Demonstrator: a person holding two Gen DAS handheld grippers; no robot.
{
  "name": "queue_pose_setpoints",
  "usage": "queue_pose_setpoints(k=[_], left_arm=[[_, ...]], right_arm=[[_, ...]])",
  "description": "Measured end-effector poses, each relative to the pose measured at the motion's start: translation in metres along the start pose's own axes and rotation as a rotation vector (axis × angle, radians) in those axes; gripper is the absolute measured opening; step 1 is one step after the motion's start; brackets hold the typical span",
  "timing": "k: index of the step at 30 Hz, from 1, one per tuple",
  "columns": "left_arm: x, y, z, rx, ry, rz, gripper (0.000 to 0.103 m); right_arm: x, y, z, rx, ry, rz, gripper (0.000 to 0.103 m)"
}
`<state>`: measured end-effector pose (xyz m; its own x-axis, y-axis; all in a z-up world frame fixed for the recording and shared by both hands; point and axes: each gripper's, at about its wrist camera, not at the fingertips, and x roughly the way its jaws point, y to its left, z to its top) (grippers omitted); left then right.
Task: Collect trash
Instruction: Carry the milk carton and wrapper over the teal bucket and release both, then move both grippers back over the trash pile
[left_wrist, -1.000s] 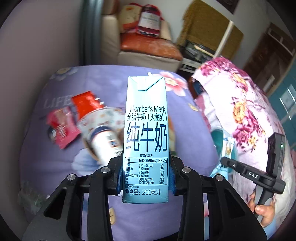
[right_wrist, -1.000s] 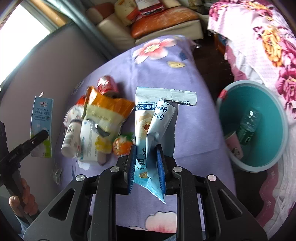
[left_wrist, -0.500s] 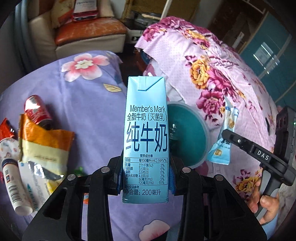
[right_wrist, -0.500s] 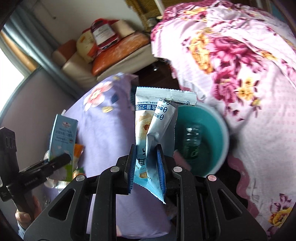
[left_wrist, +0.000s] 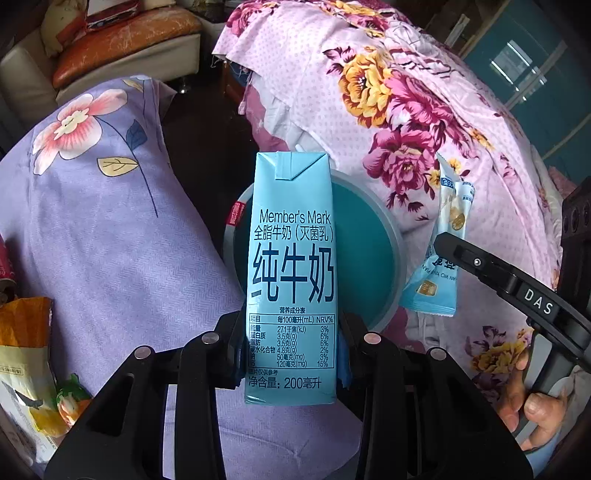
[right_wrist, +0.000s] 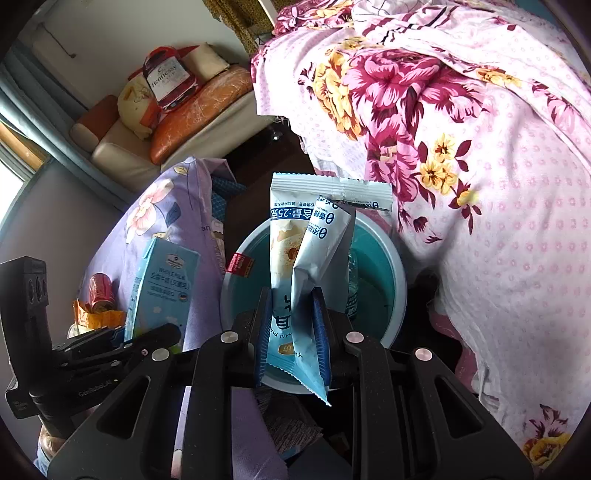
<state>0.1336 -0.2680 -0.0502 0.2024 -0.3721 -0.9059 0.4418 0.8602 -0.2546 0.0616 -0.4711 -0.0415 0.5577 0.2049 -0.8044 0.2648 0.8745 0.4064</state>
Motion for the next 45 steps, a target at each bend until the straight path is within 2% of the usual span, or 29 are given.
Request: queue_pose_setpoints(k=[2,3,4,7,12,15,18,20,23,24,29,45], left_arm=[[0.007,-0.002,0.004,0.006,0.012,0.000,0.037],[0.009,-0.002,0.005,0.007,0.014,0.004,0.041],[0.009,-0.002,0.006,0.007,0.015,0.005,0.053],[0.008,0.001,0.009,0.000,-0.018,0.019,0.077],[0.004,0.015,0.007,-0.034,-0.023,0.026,0.080],[0.001,0.024,0.002,-0.054,-0.027,0.038,0.089],[-0.003,0.033,-0.004,-0.076,-0.027,0.037,0.089],[-0.006,0.039,-0.008,-0.088,-0.026,0.037,0.089],[-0.012,0.045,-0.013,-0.103,-0.032,0.042,0.089],[-0.014,0.047,-0.015,-0.108,-0.036,0.041,0.089],[-0.032,0.061,-0.028,-0.137,-0.060,0.043,0.089],[-0.104,0.117,-0.080,-0.259,-0.161,0.068,0.090]], right_arm=[[0.004,-0.001,0.002,0.006,0.003,-0.005,0.021],[0.006,-0.002,0.004,0.010,0.005,-0.008,0.021],[0.007,-0.003,0.004,0.012,0.006,-0.010,0.021],[0.013,-0.002,0.006,0.012,0.014,-0.018,0.021],[0.021,-0.001,0.006,0.016,0.030,-0.028,0.021],[0.025,0.002,0.006,0.014,0.037,-0.033,0.021],[0.029,0.005,0.004,0.018,0.048,-0.043,0.029],[0.030,0.007,0.004,0.025,0.050,-0.044,0.049],[0.030,0.011,0.003,0.028,0.050,-0.051,0.064],[0.030,0.012,0.003,0.029,0.051,-0.054,0.066],[0.028,0.026,-0.001,0.016,0.063,-0.057,0.073],[0.018,0.111,-0.032,-0.110,0.106,-0.022,0.075]])
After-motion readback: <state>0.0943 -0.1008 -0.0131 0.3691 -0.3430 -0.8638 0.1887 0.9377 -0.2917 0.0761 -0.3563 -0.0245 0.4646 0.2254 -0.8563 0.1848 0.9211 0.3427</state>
